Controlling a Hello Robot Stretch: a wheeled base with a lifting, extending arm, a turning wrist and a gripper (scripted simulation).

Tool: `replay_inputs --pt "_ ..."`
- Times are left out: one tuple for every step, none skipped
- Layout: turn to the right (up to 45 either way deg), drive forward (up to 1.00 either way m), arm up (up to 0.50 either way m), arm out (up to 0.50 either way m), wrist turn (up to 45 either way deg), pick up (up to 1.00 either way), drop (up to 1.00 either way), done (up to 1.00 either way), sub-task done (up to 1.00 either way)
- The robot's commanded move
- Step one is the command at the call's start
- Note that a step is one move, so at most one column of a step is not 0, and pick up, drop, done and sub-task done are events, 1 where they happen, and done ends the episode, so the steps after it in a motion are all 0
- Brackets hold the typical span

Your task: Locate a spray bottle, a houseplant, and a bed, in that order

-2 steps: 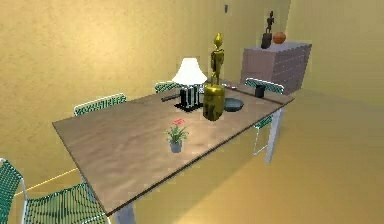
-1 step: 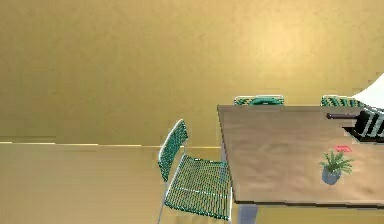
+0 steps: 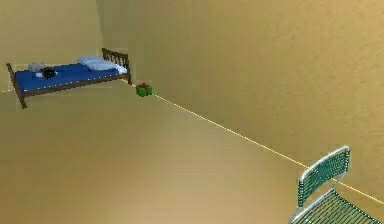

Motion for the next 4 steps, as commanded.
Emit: replay_inputs --pt "-45.0 0.00 0.00 0.00 0.0 0.00 0.00 0.00 0.00" --pt "-36.0 0.00 0.00 0.00 0.0 0.00 0.00 0.00 0.00" --pt "0.0 0.25 0.00 0.00 0.0 0.00 0.00 0.00 0.00" --pt "39.0 0.00 0.00 0.00 0.0 0.00 0.00 0.00 0.00"
